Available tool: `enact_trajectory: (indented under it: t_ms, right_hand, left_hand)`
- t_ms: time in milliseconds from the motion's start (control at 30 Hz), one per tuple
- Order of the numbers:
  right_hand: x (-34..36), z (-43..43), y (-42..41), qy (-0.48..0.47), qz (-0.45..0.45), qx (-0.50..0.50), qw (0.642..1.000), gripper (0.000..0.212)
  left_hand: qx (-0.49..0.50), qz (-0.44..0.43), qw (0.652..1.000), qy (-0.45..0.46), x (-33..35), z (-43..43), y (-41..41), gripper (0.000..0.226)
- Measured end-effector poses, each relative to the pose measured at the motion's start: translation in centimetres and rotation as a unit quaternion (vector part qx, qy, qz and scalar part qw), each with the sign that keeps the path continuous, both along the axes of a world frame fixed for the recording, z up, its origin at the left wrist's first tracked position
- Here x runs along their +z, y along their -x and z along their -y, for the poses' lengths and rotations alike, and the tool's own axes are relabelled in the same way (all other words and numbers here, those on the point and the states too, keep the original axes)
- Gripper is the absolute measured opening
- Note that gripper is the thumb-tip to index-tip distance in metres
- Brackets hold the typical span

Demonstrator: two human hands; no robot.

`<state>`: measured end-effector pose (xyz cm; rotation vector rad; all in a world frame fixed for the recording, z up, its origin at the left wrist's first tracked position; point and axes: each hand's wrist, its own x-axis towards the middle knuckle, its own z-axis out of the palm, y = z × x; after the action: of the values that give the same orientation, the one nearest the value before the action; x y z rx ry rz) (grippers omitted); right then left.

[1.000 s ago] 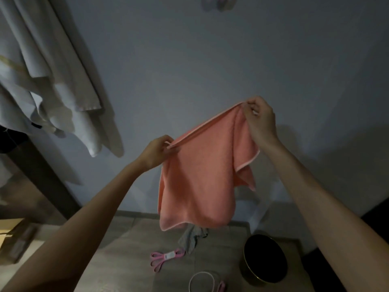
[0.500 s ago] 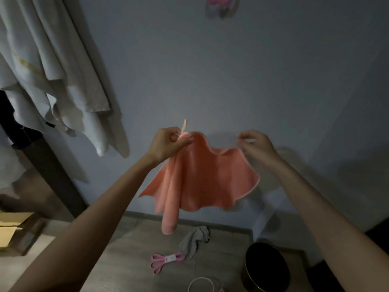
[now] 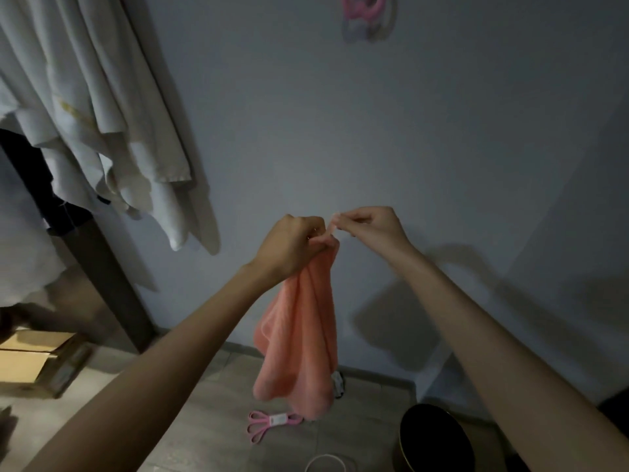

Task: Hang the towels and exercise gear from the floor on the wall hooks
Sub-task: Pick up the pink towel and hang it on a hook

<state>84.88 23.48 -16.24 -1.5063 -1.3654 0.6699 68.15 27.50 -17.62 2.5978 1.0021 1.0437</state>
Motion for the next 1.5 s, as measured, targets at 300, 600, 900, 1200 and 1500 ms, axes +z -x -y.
enact_trajectory:
  t_ms: [300,600,900,1200,1500]
  right_hand:
    - [2.0,-0.5,2.2,-0.054,-0.025,0.007,0.998,0.007]
    - [8.4,-3.9,6.0,-0.09,-0.062,0.014,0.994,0.004]
    - [14.7,-11.8,13.4,-0.112,-0.025,0.011,0.993,0.009]
    - [17.9,-18.3,20.6,-0.142,-0.036,-0.055,0.988,0.016]
    - [19.9,-22.2,22.7,-0.127,-0.05,-0.086,0.987,0.018]
  left_hand:
    - [-0.037,0.057,0.984,0.167,-0.7,-0.5,2.4,0.024]
    - [-0.086,0.199,0.933,0.286,3.7,-4.3,5.4,0.018]
    - [-0.03,0.227,0.959,0.165,8.4,-13.2,11.1,0.017]
    - [-0.173,0.288,0.889,0.313,10.7,-19.8,16.6,0.031]
    - [-0.104,0.302,0.932,0.168,13.2,-25.3,17.7,0.014]
